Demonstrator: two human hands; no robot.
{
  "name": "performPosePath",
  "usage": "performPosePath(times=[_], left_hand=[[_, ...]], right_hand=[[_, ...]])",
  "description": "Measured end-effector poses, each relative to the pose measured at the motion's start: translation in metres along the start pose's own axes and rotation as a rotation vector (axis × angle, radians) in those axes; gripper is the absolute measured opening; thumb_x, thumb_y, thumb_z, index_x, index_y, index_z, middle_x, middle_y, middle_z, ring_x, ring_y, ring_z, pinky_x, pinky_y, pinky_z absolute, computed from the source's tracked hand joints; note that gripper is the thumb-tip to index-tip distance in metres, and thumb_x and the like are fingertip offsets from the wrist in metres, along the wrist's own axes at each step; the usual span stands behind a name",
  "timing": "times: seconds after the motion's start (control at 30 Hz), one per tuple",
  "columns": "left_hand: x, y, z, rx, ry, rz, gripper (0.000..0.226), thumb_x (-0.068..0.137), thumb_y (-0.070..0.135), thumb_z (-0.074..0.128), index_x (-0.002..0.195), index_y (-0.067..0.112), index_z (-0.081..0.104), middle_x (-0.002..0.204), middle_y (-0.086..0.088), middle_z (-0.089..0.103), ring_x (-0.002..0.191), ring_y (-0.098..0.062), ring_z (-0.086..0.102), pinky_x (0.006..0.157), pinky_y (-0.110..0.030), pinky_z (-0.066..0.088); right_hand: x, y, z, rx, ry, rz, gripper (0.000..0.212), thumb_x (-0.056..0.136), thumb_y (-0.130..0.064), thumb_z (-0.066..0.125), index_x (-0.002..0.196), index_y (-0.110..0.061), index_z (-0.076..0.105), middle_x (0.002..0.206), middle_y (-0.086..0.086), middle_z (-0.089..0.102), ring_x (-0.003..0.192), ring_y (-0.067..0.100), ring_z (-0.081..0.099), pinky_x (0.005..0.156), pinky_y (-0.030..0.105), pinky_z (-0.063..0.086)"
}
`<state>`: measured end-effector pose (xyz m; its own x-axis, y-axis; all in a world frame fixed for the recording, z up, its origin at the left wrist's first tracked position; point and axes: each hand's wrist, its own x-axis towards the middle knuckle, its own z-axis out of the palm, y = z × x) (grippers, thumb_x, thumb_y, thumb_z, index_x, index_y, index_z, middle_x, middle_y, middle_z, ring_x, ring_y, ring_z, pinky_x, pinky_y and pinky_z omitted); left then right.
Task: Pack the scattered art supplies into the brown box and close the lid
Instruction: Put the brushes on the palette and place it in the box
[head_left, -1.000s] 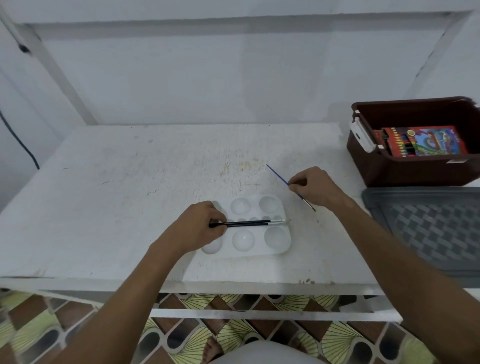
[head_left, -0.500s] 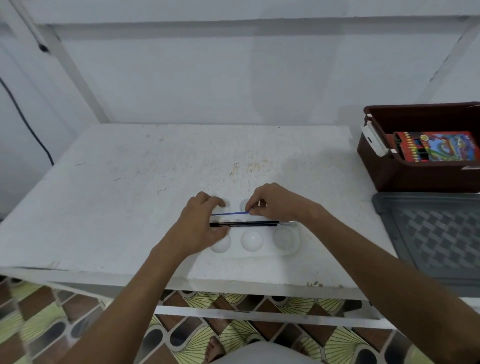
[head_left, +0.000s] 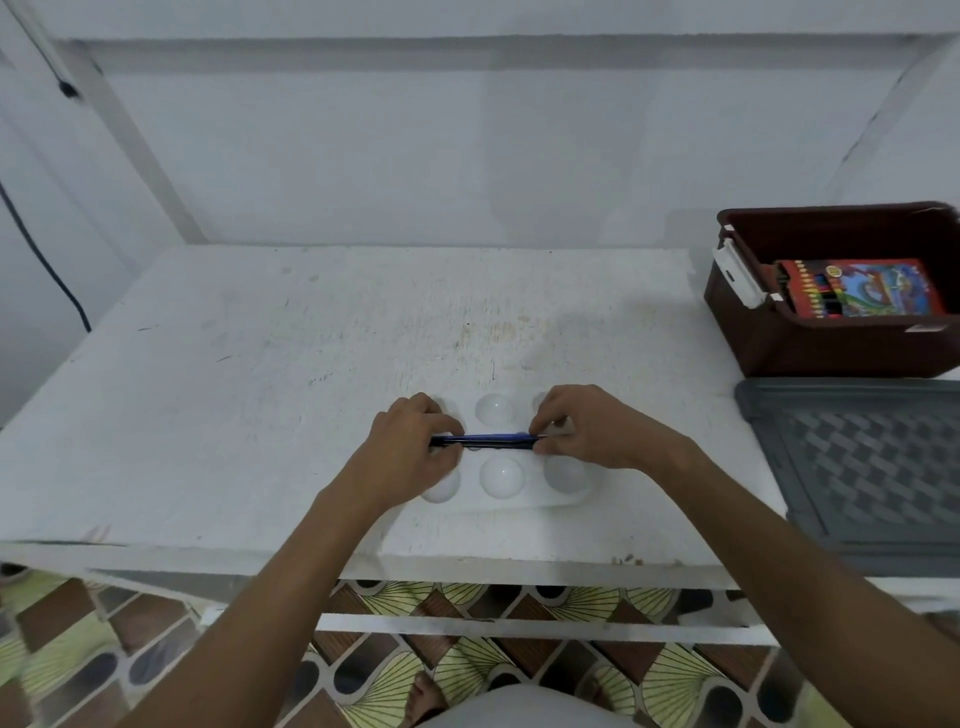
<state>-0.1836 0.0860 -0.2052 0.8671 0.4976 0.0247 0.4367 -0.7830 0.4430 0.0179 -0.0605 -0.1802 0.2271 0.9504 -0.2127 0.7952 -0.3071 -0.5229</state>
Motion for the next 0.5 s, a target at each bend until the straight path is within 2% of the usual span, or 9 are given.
performPosePath(times=[0.1, 0.2, 0.3, 0.37, 0.5], left_hand=[[-0.001, -0.002, 0.003, -0.028, 0.021, 0.001, 0.018, 0.084, 0.027, 0.066, 0.101, 0.025, 0.072, 0.093, 0.004, 0.054, 0.091, -0.02, 0.053, 0.075, -0.032, 0.041], [-0.007, -0.004, 0.003, -0.081, 0.095, -0.049, 0.034, 0.08, 0.031, 0.071, 0.112, 0.02, 0.068, 0.105, -0.001, 0.054, 0.097, -0.021, 0.05, 0.085, -0.034, 0.043], [-0.017, -0.008, 0.0, -0.166, 0.181, -0.169, 0.044, 0.079, 0.033, 0.073, 0.121, 0.022, 0.063, 0.117, -0.003, 0.047, 0.108, -0.019, 0.045, 0.093, -0.03, 0.04], [-0.023, -0.011, -0.002, -0.217, 0.158, -0.264, 0.046, 0.08, 0.035, 0.072, 0.124, 0.028, 0.059, 0.121, -0.002, 0.042, 0.112, -0.018, 0.046, 0.095, -0.028, 0.039], [-0.027, -0.014, -0.004, -0.279, 0.08, -0.332, 0.042, 0.084, 0.038, 0.067, 0.125, 0.031, 0.059, 0.116, 0.001, 0.048, 0.095, -0.016, 0.057, 0.084, -0.021, 0.038]], right_hand=[[-0.007, 0.001, 0.002, -0.017, 0.041, 0.012, 0.028, 0.085, -0.029, 0.067, 0.111, -0.019, 0.069, 0.105, -0.007, 0.055, 0.095, 0.007, 0.048, 0.083, 0.018, 0.036], [-0.018, 0.006, 0.008, 0.07, 0.169, 0.079, 0.041, 0.082, -0.033, 0.071, 0.119, -0.018, 0.063, 0.111, -0.005, 0.052, 0.099, 0.007, 0.047, 0.09, 0.023, 0.04], [-0.035, 0.012, 0.018, 0.185, 0.306, 0.195, 0.05, 0.079, -0.036, 0.073, 0.125, -0.024, 0.057, 0.116, -0.004, 0.044, 0.098, 0.009, 0.047, 0.085, 0.019, 0.037], [-0.044, 0.014, 0.024, 0.251, 0.332, 0.277, 0.055, 0.079, -0.039, 0.073, 0.129, -0.029, 0.052, 0.119, -0.003, 0.038, 0.095, 0.01, 0.048, 0.083, 0.019, 0.038], [-0.047, 0.014, 0.03, 0.338, 0.32, 0.311, 0.052, 0.081, -0.037, 0.07, 0.13, -0.035, 0.051, 0.116, -0.004, 0.04, 0.082, 0.008, 0.052, 0.068, 0.009, 0.04]])
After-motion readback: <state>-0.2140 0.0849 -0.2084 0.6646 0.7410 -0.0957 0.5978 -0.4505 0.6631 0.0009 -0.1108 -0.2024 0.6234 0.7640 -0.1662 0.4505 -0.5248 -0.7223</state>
